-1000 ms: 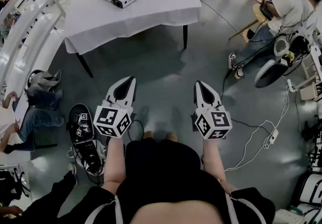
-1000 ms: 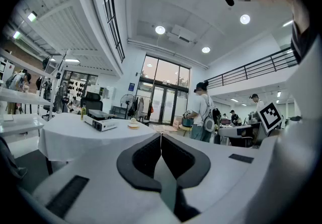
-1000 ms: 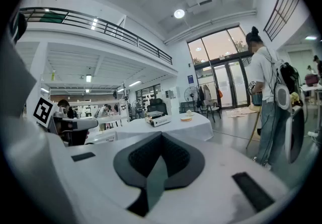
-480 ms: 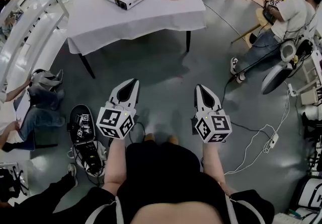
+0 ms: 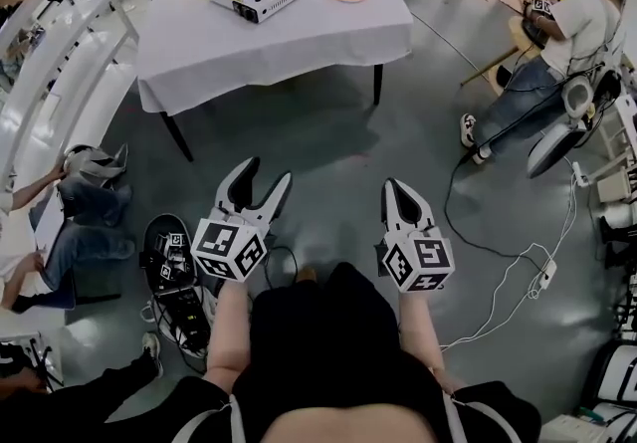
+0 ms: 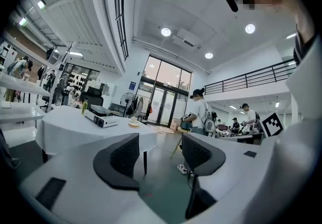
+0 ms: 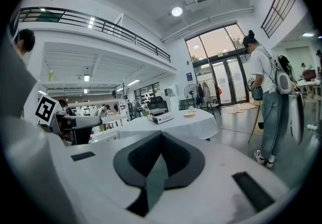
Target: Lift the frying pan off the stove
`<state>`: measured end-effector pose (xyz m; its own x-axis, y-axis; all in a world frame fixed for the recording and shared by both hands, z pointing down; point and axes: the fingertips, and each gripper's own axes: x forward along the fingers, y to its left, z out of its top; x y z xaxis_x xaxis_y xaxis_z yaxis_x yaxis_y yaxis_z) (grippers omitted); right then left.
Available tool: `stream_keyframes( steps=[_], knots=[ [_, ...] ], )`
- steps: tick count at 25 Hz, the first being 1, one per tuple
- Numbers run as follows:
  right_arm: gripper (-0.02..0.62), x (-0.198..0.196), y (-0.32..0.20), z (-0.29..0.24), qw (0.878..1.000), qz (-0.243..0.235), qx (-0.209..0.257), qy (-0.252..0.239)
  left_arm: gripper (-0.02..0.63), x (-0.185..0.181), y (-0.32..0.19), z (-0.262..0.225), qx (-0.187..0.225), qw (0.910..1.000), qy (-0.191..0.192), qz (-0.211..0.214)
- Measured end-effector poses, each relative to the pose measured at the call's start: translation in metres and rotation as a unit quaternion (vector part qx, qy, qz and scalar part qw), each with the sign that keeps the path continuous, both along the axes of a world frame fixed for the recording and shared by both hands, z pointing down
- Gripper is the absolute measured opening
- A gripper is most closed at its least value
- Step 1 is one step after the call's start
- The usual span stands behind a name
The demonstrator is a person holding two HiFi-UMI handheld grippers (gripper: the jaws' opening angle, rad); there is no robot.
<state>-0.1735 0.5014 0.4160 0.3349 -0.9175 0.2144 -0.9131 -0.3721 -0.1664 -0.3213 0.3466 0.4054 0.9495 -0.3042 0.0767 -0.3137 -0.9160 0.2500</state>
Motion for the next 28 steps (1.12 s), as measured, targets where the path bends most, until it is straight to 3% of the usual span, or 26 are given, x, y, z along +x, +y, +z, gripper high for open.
stream_keyframes(
  steps=[12, 28],
  knots=[
    [0.006, 0.031, -0.048, 0.000, 1.000, -0.008, 0.002, 0.016, 0.272, 0.015, -0.050, 0.002, 0.005, 0.9996, 0.008, -0.026],
    [0.006, 0.183, -0.183, -0.014, 0.999, -0.050, 0.011, 0.016, 0.272, 0.148, -0.178, -0.014, 0.013, 0.9969, 0.011, -0.077]
  ],
)
